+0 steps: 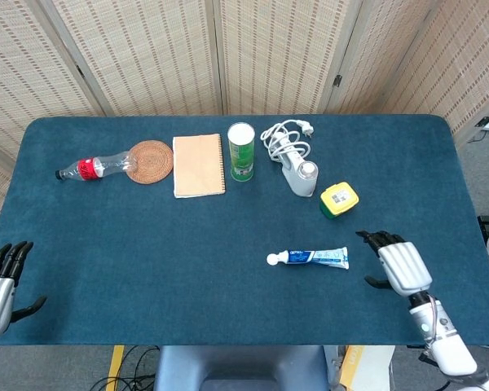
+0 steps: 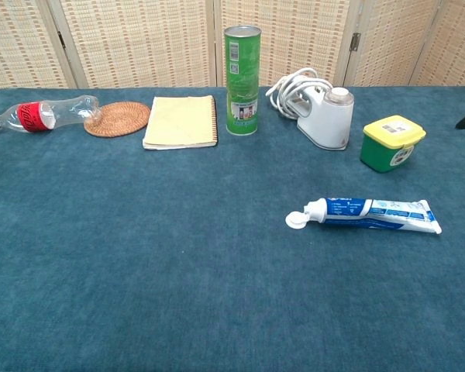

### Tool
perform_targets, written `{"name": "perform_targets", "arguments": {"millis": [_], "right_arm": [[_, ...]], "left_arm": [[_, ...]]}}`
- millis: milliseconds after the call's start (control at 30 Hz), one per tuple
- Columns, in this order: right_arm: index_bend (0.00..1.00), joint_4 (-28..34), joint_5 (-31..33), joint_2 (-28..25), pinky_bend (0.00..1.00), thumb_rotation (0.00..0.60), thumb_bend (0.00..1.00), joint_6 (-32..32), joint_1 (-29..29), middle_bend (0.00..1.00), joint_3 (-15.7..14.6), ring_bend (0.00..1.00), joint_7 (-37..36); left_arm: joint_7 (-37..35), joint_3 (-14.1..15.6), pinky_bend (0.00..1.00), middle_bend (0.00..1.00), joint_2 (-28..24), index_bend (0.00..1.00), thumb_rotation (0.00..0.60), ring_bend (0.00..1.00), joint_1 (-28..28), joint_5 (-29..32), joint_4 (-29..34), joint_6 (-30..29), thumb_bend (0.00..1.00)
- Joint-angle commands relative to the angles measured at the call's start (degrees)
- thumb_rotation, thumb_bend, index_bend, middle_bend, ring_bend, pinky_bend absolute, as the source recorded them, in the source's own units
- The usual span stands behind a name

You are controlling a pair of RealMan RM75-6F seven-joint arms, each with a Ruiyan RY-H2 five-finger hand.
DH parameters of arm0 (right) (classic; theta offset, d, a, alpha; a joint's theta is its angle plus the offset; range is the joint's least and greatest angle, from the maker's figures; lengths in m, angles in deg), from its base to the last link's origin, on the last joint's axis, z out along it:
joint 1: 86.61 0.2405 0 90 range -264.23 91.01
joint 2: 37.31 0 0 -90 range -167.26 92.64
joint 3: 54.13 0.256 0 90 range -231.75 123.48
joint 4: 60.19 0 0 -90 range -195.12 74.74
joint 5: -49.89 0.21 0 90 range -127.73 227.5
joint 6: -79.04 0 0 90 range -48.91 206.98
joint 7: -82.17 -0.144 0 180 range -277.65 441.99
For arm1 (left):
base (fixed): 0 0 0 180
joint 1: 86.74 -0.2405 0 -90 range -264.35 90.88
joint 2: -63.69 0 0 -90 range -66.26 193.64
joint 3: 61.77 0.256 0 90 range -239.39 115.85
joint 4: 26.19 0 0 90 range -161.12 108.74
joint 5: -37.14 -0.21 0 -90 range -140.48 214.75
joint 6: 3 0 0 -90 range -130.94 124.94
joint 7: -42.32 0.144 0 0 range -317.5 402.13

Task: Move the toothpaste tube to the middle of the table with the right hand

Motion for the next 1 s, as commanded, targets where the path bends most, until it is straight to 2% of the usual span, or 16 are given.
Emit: {"name": "perform_targets", "arguments": {"millis": [33, 367, 533, 733, 1000], "right_arm": [[0.21, -1.9, 1.6, 2.8, 0.33, 0.600, 0.12, 3.7, 3.1, 0.36, 0.9, 0.26, 1.1], [0.30, -8.8, 4.8, 10.6, 0.33, 0.600, 0.12, 10.2, 8.7, 0.39, 1.6, 0.29, 2.9], [0.33, -10.7, 5.6, 13.2, 0.34, 0.600, 0.15, 11.4, 10.6, 0.42, 1.9, 0.31, 3.8], [0.37, -13.3, 6.7, 16.4, 0.39, 0.600, 0.20, 12.7, 12.7, 0.44, 2.0, 0.34, 5.6], [0.42, -15.4, 7.6, 19.5, 0.42, 0.600, 0.27, 12.2, 14.0, 0.48, 2.3, 0.37, 6.8]], "left_arm": [[-0.1, 0.0, 0.19, 0.12, 0.0, 0.06, 0.600, 0.08, -0.1, 0.0, 0.0, -0.1, 0.20], [-0.7, 0.2, 0.19, 0.12, -0.3, 0.06, 0.600, 0.08, -0.5, 0.2, -0.6, 0.0, 0.20], [-0.9, 0.1, 0.19, 0.12, -0.2, 0.06, 0.600, 0.08, -0.6, 0.4, -0.8, 0.1, 0.20], [-1.4, 0.0, 0.19, 0.12, -0.2, 0.07, 0.600, 0.08, -0.6, 0.6, -1.3, 0.2, 0.20], [-2.4, 0.0, 0.19, 0.12, -0.2, 0.07, 0.600, 0.08, -1.0, 0.8, -2.1, 0.1, 0.20]]}}
